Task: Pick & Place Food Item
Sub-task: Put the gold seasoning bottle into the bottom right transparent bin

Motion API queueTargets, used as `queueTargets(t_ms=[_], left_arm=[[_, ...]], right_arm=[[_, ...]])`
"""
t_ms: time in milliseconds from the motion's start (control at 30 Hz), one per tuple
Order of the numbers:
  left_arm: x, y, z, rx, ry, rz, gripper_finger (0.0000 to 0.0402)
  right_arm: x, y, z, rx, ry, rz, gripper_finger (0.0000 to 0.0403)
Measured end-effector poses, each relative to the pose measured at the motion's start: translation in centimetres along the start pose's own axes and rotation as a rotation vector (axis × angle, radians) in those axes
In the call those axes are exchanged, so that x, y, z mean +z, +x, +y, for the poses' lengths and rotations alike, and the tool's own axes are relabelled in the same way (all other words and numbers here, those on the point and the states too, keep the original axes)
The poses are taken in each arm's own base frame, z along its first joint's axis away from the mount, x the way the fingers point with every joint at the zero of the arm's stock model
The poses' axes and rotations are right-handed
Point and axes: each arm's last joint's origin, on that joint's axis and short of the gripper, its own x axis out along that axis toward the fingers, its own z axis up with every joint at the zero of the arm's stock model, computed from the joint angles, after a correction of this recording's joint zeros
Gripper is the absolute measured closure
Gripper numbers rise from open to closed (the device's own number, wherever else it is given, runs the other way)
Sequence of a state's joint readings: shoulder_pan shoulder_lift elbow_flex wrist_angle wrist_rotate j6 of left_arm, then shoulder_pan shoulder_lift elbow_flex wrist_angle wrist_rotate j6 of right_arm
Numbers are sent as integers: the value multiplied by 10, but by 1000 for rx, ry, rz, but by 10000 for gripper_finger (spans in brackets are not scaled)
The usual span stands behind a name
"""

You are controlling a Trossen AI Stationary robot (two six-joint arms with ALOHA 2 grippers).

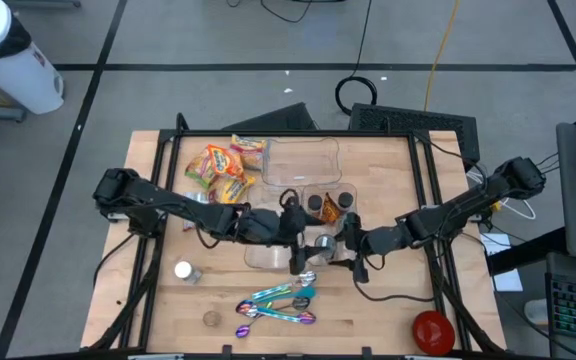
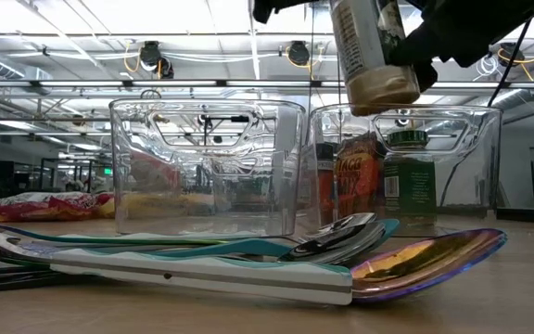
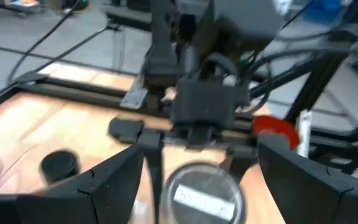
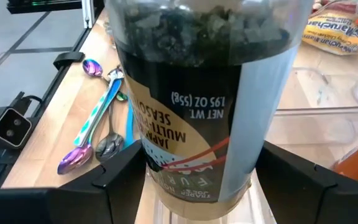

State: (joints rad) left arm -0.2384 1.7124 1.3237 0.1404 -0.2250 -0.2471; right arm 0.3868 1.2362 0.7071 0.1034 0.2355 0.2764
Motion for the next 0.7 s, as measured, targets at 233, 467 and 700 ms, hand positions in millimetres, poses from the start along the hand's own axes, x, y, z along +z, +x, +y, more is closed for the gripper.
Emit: queueTargets(t_ms=[233,467,700], left_arm=[[24,-1,-4,13,108,135,76],[38,2,-4,31,143,315,76],[9,26,-2,43,189,415,76]], right_arm=[[-1,2,-2,-9,1,8,145],[-3,6,-5,-25,5,29,145],[-3,6,-5,-20,11,25,145]])
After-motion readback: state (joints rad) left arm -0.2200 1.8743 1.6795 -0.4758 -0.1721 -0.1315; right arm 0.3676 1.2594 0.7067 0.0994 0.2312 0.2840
